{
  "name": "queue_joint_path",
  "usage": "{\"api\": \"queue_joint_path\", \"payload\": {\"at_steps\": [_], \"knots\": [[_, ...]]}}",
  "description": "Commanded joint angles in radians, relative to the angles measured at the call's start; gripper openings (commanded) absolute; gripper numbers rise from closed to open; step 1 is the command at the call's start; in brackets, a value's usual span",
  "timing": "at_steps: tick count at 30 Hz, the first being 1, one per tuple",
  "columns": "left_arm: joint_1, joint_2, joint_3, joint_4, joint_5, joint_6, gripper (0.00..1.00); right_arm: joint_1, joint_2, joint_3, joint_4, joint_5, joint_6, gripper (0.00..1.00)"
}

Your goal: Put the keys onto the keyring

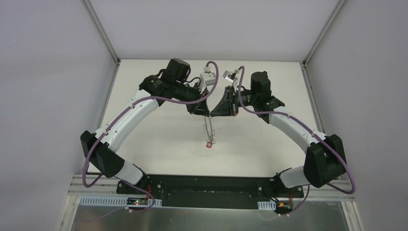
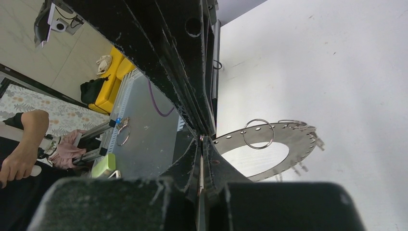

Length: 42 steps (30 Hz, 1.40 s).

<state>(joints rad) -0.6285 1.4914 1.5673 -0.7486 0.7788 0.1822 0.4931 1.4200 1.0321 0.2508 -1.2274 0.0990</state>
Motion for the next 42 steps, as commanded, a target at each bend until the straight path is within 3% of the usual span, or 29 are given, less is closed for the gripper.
{"api": "queue_joint_path", "payload": {"at_steps": [1, 5, 8, 13, 22, 35, 42], "knots": [[0.014, -0.03, -0.025, 0.072, 0.089, 0.01, 0.12, -0.015, -0.039, -0.001, 0.102, -0.022, 0.066, 0.0], [0.071, -0.074, -0.118, 0.271, 0.164, -0.146, 0.3, -0.046, -0.039, -0.051, 0.363, -0.01, 0.278, 0.0], [0.108, -0.111, -0.216, 0.486, 0.186, -0.319, 0.35, -0.065, -0.034, -0.088, 0.556, 0.016, 0.461, 0.0], [0.136, -0.126, -0.296, 0.681, 0.184, -0.478, 0.39, -0.081, -0.015, -0.126, 0.766, 0.056, 0.629, 0.0], [0.138, -0.089, -0.317, 0.848, 0.226, -0.629, 0.33, -0.085, 0.008, -0.149, 0.856, 0.098, 0.7, 0.0], [0.138, -0.074, -0.332, 0.962, 0.297, -0.724, 0.18, -0.115, 0.024, -0.166, 0.863, 0.118, 0.696, 0.0], [0.138, -0.068, -0.344, 0.964, 0.303, -0.717, 0.18, -0.123, 0.023, -0.171, 0.879, 0.12, 0.705, 0.0]]}}
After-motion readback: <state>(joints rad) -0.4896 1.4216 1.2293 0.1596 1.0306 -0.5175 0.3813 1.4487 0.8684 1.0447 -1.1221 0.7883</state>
